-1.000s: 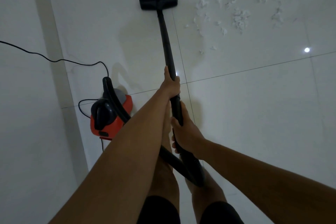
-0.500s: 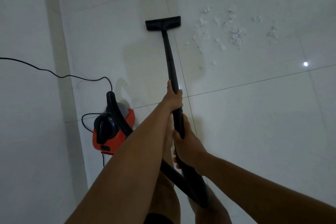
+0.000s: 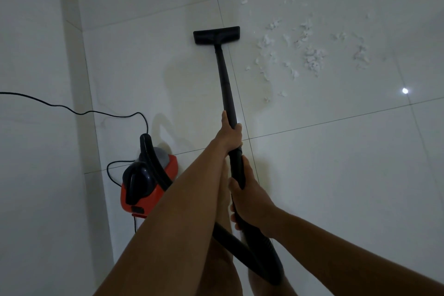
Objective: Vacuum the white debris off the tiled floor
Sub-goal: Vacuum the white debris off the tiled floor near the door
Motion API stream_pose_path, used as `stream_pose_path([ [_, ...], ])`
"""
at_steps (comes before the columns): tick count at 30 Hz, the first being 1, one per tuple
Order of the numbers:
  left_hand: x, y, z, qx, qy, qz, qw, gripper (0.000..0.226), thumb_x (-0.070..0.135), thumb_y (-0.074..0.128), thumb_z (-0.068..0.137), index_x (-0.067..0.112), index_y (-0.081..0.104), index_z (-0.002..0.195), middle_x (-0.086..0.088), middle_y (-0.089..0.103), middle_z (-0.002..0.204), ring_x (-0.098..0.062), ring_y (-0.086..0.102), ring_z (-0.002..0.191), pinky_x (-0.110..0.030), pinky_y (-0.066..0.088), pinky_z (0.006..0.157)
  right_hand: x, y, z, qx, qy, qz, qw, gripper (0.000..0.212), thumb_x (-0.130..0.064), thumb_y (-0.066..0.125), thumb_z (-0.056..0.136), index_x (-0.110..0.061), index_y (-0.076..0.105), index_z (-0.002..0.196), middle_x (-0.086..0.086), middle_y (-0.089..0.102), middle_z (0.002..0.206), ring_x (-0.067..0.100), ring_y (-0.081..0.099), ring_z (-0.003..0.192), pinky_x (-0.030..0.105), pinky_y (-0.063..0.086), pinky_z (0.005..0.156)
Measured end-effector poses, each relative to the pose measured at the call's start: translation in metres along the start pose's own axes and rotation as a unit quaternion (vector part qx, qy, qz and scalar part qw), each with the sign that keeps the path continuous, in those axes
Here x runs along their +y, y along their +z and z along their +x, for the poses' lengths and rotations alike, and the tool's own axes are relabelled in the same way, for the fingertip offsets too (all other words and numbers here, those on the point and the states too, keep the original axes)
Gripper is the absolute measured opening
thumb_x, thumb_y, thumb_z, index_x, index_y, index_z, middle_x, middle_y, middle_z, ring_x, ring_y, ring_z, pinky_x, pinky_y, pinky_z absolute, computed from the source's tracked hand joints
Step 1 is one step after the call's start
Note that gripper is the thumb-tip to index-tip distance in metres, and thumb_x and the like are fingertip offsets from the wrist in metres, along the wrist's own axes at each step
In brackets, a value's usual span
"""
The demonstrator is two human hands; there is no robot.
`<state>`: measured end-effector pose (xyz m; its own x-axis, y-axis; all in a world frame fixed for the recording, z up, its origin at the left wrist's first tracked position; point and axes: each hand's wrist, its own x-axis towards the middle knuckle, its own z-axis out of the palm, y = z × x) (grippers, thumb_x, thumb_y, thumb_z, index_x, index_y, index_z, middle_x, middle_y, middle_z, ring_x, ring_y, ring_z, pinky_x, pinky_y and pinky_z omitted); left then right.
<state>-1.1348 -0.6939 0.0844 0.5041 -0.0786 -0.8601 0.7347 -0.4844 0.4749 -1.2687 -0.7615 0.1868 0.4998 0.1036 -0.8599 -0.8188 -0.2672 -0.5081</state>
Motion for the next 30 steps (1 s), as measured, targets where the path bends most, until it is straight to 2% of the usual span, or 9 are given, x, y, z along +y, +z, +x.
stream_pose_path([
  [4, 0.007, -0.003, 0.014, 0.005, 0.002, -0.008, 1.0, 0.072, 0.033, 0.036, 0.107, 0.04, -0.016, 0.156, -0.008, 0.059, 0.088, -0.018, 0.058, 0.071, -0.044, 0.056, 0.09, -0.009, -0.007, 0.012, -0.006, -0.011, 0.016, 1.0, 0.065, -0.041, 0.042, 0.107, -0.06, -0.002, 0.151, 0.003, 0.061, 0.073, 0.022, 0.063, 0.061, 0.047, 0.062, 0.069],
  [9, 0.024, -0.014, 0.032, 0.009, -0.002, -0.003, 1.0, 0.072, 0.034, 0.037, 0.107, 0.042, -0.016, 0.155, -0.01, 0.059, 0.091, -0.019, 0.06, 0.072, -0.047, 0.056, 0.093, -0.026, -0.014, 0.03, -0.004, -0.018, 0.01, 1.0, 0.065, -0.042, 0.042, 0.106, -0.059, -0.002, 0.151, 0.003, 0.063, 0.076, 0.018, 0.064, 0.058, 0.045, 0.062, 0.066],
  [11, 0.033, -0.021, 0.038, 0.01, 0.0, -0.005, 1.0, 0.072, 0.033, 0.037, 0.106, 0.043, -0.016, 0.155, -0.016, 0.061, 0.1, -0.019, 0.061, 0.073, -0.048, 0.056, 0.092, -0.035, -0.017, 0.037, -0.004, -0.018, 0.013, 1.0, 0.066, -0.041, 0.042, 0.107, -0.057, -0.002, 0.153, 0.007, 0.064, 0.079, 0.015, 0.062, 0.051, 0.036, 0.061, 0.053],
  [13, 0.042, -0.028, 0.044, 0.012, 0.0, -0.005, 1.0, 0.073, 0.033, 0.037, 0.106, 0.043, -0.017, 0.155, -0.02, 0.06, 0.109, -0.02, 0.061, 0.075, -0.048, 0.056, 0.092, -0.046, -0.02, 0.042, -0.005, -0.011, 0.014, 1.0, 0.067, -0.038, 0.041, 0.108, -0.056, -0.004, 0.154, 0.012, 0.064, 0.081, 0.009, 0.058, 0.04, 0.025, 0.051, 0.042],
  [19, 0.064, -0.042, 0.054, 0.013, -0.003, -0.001, 1.0, 0.072, 0.033, 0.037, 0.106, 0.041, -0.016, 0.156, -0.024, 0.06, 0.117, -0.02, 0.06, 0.075, -0.044, 0.057, 0.088, -0.076, -0.029, 0.049, -0.005, 0.01, 0.019, 1.0, 0.068, -0.036, 0.04, 0.109, -0.055, -0.006, 0.155, 0.019, 0.069, 0.099, 0.011, 0.058, 0.044, 0.021, 0.047, 0.04],
  [23, 0.077, -0.051, 0.059, 0.009, -0.008, -0.002, 1.0, 0.073, 0.033, 0.036, 0.106, 0.042, -0.016, 0.155, -0.022, 0.06, 0.11, -0.019, 0.06, 0.075, -0.044, 0.057, 0.088, -0.094, -0.034, 0.053, -0.004, 0.009, 0.011, 1.0, 0.069, -0.035, 0.039, 0.109, -0.054, -0.01, 0.155, 0.018, 0.068, 0.093, 0.01, 0.057, 0.043, 0.021, 0.047, 0.039],
  [26, 0.088, -0.059, 0.061, 0.009, -0.01, -0.005, 1.0, 0.072, 0.031, 0.037, 0.107, 0.041, -0.015, 0.156, -0.015, 0.06, 0.098, -0.019, 0.06, 0.074, -0.04, 0.056, 0.08, -0.108, -0.035, 0.053, -0.007, 0.005, 0.014, 1.0, 0.069, -0.035, 0.039, 0.109, -0.055, -0.008, 0.154, 0.016, 0.065, 0.086, 0.01, 0.057, 0.043, 0.022, 0.049, 0.042],
  [30, 0.104, -0.074, 0.068, 0.008, -0.013, 0.003, 1.0, 0.072, 0.032, 0.037, 0.107, 0.04, -0.015, 0.156, -0.01, 0.059, 0.09, -0.019, 0.06, 0.074, -0.041, 0.056, 0.083, -0.134, -0.039, 0.059, -0.005, 0.0, 0.013, 1.0, 0.067, -0.034, 0.038, 0.109, -0.052, -0.006, 0.156, 0.014, 0.064, 0.085, 0.006, 0.056, 0.038, 0.021, 0.048, 0.04],
])
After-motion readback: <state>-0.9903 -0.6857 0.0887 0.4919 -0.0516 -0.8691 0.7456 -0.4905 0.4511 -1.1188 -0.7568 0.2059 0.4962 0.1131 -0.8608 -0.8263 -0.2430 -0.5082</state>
